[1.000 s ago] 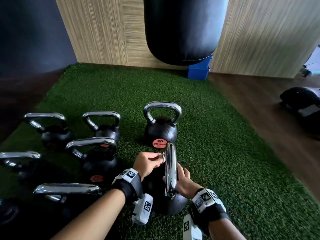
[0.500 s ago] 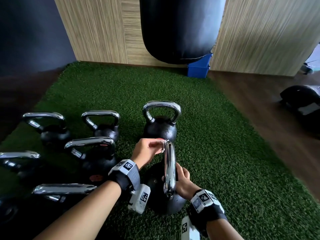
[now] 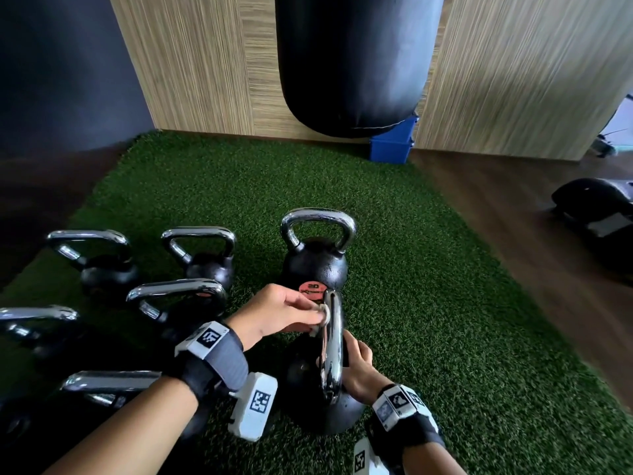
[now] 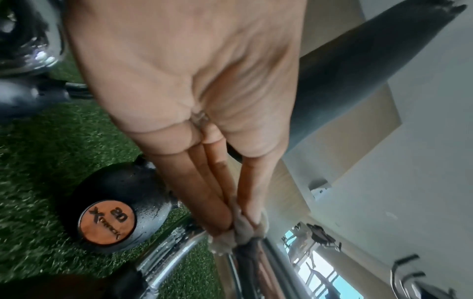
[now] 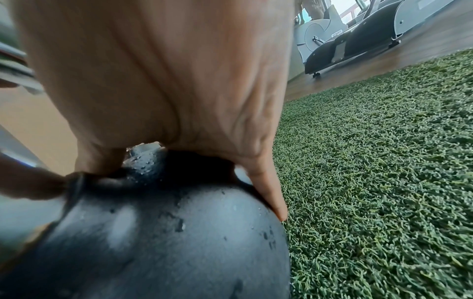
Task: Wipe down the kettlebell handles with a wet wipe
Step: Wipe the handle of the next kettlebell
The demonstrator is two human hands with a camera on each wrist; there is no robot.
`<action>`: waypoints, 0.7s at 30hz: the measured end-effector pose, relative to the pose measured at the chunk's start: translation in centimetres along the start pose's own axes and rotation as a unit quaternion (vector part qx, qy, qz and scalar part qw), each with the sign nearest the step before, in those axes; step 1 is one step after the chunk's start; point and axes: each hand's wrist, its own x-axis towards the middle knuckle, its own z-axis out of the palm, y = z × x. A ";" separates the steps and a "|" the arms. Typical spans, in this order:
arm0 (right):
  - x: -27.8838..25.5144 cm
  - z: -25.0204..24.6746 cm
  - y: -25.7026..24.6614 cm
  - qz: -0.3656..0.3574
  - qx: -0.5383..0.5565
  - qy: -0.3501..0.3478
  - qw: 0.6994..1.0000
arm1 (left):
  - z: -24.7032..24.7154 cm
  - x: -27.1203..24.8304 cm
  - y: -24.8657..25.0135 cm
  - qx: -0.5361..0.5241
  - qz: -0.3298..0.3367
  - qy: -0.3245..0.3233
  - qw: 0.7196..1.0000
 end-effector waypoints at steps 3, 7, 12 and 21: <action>0.0 -0.1 -0.1 0.002 -0.002 -0.004 1.000 | 0.6 -0.5 0.8 0.019 0.016 0.030 0.999; -0.4 -0.2 -0.3 -0.005 0.005 0.000 1.000 | 0.9 -2.2 0.6 0.009 -0.005 0.007 1.000; -1.2 -0.6 -1.0 -0.001 0.004 -0.005 1.000 | 0.6 -4.6 -0.8 0.130 0.068 -0.015 0.989; -1.8 -1.3 -1.2 -0.022 -0.001 -0.015 1.000 | 1.3 -7.7 -4.3 0.172 0.157 -0.012 0.972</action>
